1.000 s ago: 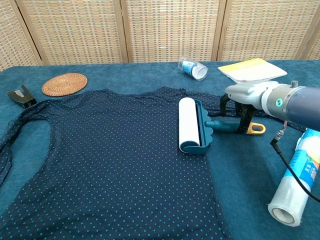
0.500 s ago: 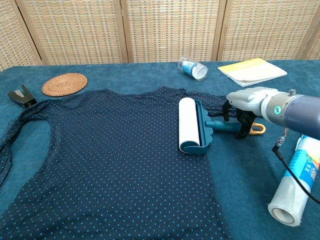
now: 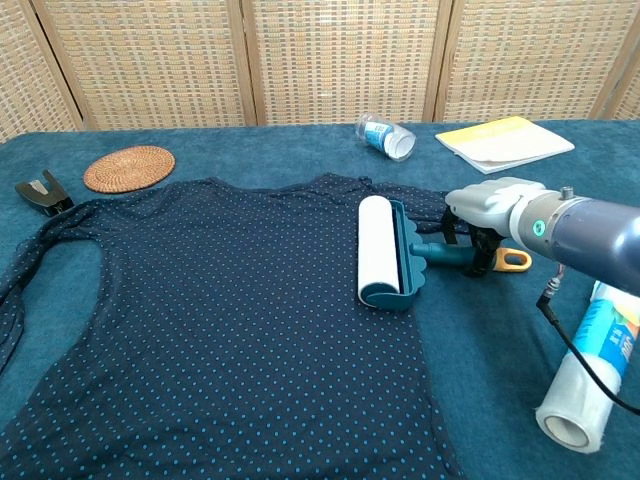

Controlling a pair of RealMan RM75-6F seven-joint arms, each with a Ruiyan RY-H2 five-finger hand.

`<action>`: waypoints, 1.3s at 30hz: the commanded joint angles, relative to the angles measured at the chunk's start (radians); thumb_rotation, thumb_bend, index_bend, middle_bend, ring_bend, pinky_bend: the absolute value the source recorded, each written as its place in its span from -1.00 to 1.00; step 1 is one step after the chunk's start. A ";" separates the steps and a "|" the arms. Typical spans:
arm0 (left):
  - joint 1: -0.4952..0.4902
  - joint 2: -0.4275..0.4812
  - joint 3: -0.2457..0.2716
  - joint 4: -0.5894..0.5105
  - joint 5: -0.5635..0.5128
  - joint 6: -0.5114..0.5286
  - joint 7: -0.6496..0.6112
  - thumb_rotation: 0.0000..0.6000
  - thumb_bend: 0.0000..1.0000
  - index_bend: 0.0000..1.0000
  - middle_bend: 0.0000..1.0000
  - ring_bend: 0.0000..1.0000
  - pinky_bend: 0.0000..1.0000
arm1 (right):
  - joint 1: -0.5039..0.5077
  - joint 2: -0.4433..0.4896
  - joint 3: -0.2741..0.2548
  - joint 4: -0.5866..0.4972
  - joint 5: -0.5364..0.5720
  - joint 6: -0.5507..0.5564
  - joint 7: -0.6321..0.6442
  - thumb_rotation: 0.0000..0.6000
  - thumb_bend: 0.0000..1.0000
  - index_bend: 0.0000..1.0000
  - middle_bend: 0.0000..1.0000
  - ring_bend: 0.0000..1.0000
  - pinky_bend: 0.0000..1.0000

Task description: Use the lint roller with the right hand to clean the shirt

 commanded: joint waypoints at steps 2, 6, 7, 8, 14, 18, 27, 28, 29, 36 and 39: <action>0.000 0.001 0.000 0.000 -0.002 0.000 -0.004 1.00 -1.00 -1.00 -1.00 -1.00 -1.00 | 0.001 0.013 0.002 -0.027 -0.031 0.026 -0.002 1.00 0.77 0.36 1.00 1.00 1.00; -0.001 0.004 0.001 -0.002 -0.001 -0.003 -0.009 1.00 -1.00 -1.00 -1.00 -1.00 -1.00 | 0.010 0.042 0.007 -0.077 -0.059 0.054 -0.022 1.00 0.75 0.37 1.00 1.00 1.00; -0.002 0.004 0.001 -0.002 -0.001 -0.004 -0.011 1.00 -1.00 -1.00 -1.00 -1.00 -1.00 | 0.016 0.052 0.008 -0.091 -0.066 0.062 -0.036 1.00 0.74 0.37 1.00 1.00 1.00; -0.002 0.005 0.001 -0.002 -0.001 -0.004 -0.014 1.00 -1.00 -1.00 -1.00 -1.00 -1.00 | 0.024 0.060 0.009 -0.101 -0.073 0.069 -0.050 1.00 0.73 0.37 1.00 1.00 1.00; -0.006 0.008 0.002 0.000 -0.002 -0.013 -0.025 1.00 -1.00 -1.00 -1.00 -1.00 -1.00 | 0.091 0.087 0.018 -0.115 -0.073 0.095 -0.180 1.00 0.71 0.37 1.00 1.00 1.00; -0.010 0.006 0.002 0.007 -0.010 -0.025 -0.029 1.00 -1.00 -1.00 -1.00 -1.00 -1.00 | 0.158 0.083 -0.003 -0.053 -0.062 0.079 -0.316 1.00 0.65 0.38 1.00 1.00 1.00; -0.026 -0.001 -0.008 0.025 -0.044 -0.061 -0.034 1.00 -1.00 -1.00 -1.00 -1.00 -1.00 | 0.267 0.056 -0.031 0.066 0.001 0.018 -0.511 1.00 0.58 0.39 1.00 1.00 1.00; -0.028 -0.001 -0.009 0.027 -0.048 -0.065 -0.036 1.00 -1.00 -1.00 -1.00 -1.00 -1.00 | 0.278 0.048 -0.039 0.081 0.003 0.014 -0.531 1.00 0.57 0.39 1.00 1.00 1.00; -0.029 -0.002 -0.010 0.031 -0.054 -0.070 -0.038 1.00 -1.00 -1.00 -1.00 -1.00 -1.00 | 0.290 0.040 -0.052 0.095 -0.005 0.009 -0.557 1.00 0.56 0.39 1.00 1.00 1.00; -0.040 -0.006 -0.012 0.046 -0.070 -0.095 -0.045 1.00 -1.00 -1.00 -1.00 -1.00 -1.00 | 0.331 -0.017 -0.093 0.157 -0.022 -0.018 -0.631 1.00 0.44 0.40 1.00 1.00 1.00; -0.042 -0.007 -0.012 0.048 -0.075 -0.100 -0.048 1.00 -1.00 -1.00 -1.00 -1.00 -1.00 | 0.343 -0.038 -0.097 0.165 -0.027 -0.024 -0.645 1.00 0.44 0.40 1.00 1.00 1.00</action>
